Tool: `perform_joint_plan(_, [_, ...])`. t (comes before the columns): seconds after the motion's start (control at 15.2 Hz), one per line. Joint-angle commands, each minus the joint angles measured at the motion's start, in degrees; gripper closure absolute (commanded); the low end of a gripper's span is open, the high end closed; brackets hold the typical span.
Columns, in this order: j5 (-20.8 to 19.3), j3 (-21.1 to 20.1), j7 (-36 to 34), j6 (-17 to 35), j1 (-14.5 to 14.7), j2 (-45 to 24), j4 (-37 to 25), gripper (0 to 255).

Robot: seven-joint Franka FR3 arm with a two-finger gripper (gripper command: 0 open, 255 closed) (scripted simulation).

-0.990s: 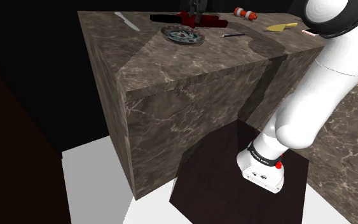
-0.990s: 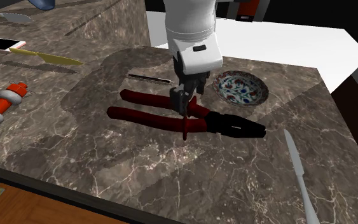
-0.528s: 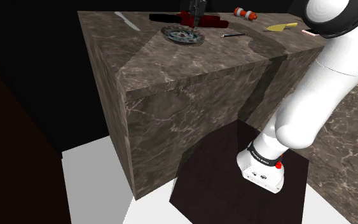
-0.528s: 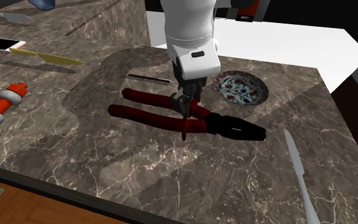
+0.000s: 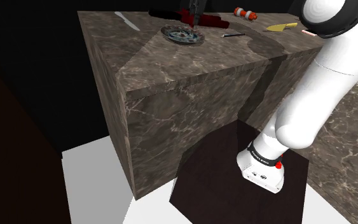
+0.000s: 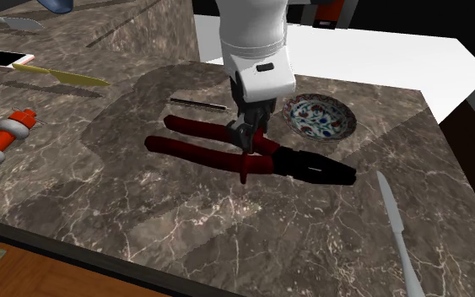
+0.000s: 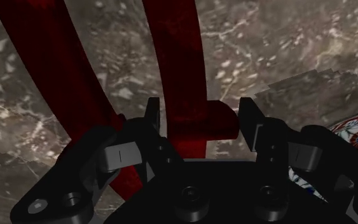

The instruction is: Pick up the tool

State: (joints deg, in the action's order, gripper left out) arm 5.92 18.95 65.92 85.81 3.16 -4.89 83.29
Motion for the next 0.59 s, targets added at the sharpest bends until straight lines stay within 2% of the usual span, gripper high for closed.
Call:
perform_joint_plan(0.0, [0.16,0.06,-0.02,-1.62,-0.11,-0.48,-2.05,255])
perform_joint_plan(0.53, [1.47,0.48,0.14,-9.3,-1.06,-3.93,-12.96,255])
